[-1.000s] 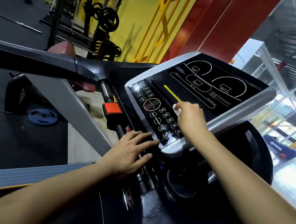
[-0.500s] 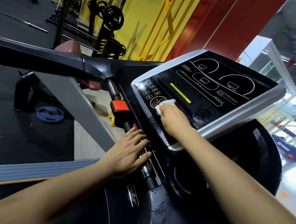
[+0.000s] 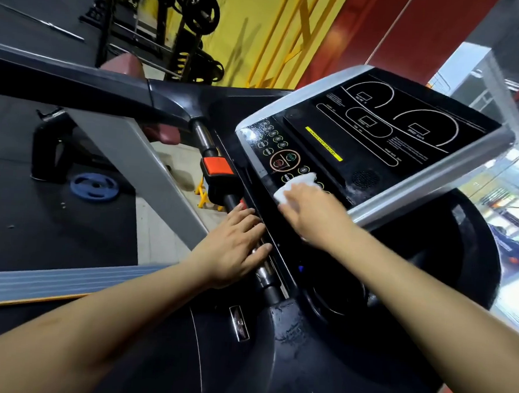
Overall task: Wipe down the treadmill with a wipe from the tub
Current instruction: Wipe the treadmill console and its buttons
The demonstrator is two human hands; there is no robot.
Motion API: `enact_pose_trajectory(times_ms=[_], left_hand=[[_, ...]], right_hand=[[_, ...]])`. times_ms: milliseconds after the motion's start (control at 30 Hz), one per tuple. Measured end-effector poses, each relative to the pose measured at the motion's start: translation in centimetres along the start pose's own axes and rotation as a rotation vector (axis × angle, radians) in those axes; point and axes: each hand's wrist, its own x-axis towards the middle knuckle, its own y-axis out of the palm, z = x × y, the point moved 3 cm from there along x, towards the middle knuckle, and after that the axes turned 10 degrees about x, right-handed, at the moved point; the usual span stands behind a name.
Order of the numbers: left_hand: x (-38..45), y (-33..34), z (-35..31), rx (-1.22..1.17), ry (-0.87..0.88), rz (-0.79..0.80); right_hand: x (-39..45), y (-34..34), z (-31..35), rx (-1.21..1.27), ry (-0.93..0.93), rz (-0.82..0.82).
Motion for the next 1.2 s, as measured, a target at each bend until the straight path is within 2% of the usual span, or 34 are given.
enact_pose_trajectory(times_ms=[67, 133, 233, 300, 367, 433, 533, 600, 667, 767, 833, 900, 967, 1067, 1133, 1200], left_hand=[[0.1, -0.2, 0.0, 0.001, 0.010, -0.019], [0.0, -0.5, -0.1, 0.000, 0.028, -0.017], [0.0, -0.5, -0.1, -0.005, 0.030, 0.005], [0.0, -0.4, 0.0, -0.005, 0.020, 0.019], [0.2, -0.4, 0.0, 0.000, 0.030, 0.018], [0.4, -0.4, 0.1, 0.008, 0.040, 0.014], [0.9, 0.0, 0.5, 0.037, 0.046, 0.011], [1.3, -0.1, 0.4, 0.047, 0.019, 0.061], [1.9, -0.8, -0.3, 0.050, 0.002, 0.084], [3.1, -2.5, -2.8, -0.027, 0.037, 0.006], [4.0, -3.0, -5.0, -0.069, 0.113, -0.069], [4.8, -3.0, -7.1, -0.086, 0.188, -0.112], [5.3, -2.6, -8.5, -0.133, 0.219, -0.157], [5.1, -2.6, -9.4, -0.198, 0.133, -0.097], [4.6, -2.1, -9.5, -0.192, 0.078, -0.049], [4.3, -1.8, -9.5, -0.180, 0.060, -0.024]], right_hand=[[-2.8, 1.1, 1.1, 0.017, -0.142, 0.112], [-4.8, 0.9, 0.0, 0.039, -0.182, 0.154], [-5.1, -2.0, -4.5, 0.013, 0.033, 0.019], [-5.2, -2.7, -5.5, -0.047, 0.095, -0.093], [-5.9, -1.7, -3.2, -0.024, -0.007, 0.002], [-7.5, 0.0, -0.7, -0.039, -0.194, 0.124], [-9.2, -1.6, -2.3, -0.047, -0.328, 0.024], [-9.5, -4.2, -4.9, -0.037, -0.274, -0.095], [-9.6, -6.9, -8.1, 0.001, -0.111, -0.248], [-9.6, -9.1, -10.9, 0.057, 0.129, -0.398], [-8.7, -8.6, -9.7, 0.041, 0.145, -0.348], [-8.0, -6.2, -6.8, -0.007, 0.050, -0.129], [-8.4, -4.1, -4.2, -0.042, -0.091, 0.020], [-8.7, -5.0, -5.7, 0.009, -0.203, -0.012], [-7.8, -7.5, -9.3, -0.038, -0.063, -0.066], [-6.5, -10.6, -13.7, -0.042, 0.098, -0.193]])
